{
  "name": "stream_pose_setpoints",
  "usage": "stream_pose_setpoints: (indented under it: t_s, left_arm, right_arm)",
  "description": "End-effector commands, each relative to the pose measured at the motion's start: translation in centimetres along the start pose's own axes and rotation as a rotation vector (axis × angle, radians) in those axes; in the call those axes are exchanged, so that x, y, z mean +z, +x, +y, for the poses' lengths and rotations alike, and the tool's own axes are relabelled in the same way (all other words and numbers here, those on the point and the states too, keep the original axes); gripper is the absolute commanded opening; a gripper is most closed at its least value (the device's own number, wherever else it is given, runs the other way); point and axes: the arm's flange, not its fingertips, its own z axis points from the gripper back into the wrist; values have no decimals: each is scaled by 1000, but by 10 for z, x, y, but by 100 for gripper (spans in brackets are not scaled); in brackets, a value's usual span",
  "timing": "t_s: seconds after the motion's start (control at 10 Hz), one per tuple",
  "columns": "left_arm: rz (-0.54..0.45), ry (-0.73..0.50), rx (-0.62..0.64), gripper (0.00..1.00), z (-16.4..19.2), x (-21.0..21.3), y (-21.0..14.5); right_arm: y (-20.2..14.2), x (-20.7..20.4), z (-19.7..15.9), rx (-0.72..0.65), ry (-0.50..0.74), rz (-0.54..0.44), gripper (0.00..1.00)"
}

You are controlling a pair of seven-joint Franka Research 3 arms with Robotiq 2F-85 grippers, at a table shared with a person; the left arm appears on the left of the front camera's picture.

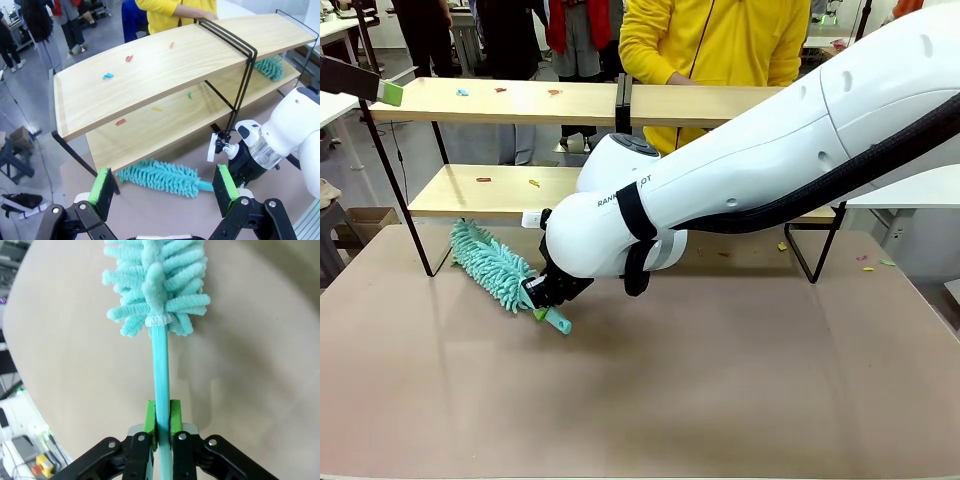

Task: Clean the shelves.
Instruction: Clean a randomly selected level of the Shelf with the Duster.

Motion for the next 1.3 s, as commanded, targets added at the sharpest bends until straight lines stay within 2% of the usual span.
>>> stream_pose_setpoints:
  t_s: [0.0,0.2,0.4,0.7,0.9,1.0,1.1,1.2]
  left_arm:
    - [-5,6,1,100,0,0,-1]
    - [-5,6,1,100,0,0,-1]
    - [-5,6,1,100,0,0,-1]
    - [-5,6,1,100,0,0,-1]
    - [-5,6,1,100,0,0,-1]
    - [-5,6,1,100,0,0,-1]
    - [-5,6,1,100,0,0,-1]
    - [-5,6,1,100,0,0,-1]
  right_arm:
    - [-13,18,-5,204,0,42,13]
    - [-25,30,-7,360,-12,55,13]
    - [-44,48,-9,527,-43,125,13]
    - [-71,66,-4,782,83,143,13]
    - [-79,79,-11,757,173,-4,13]
    - [-83,86,-15,700,168,-68,13]
    - [-90,96,-19,637,120,-100,13]
    - [-95,108,-22,467,44,-123,13]
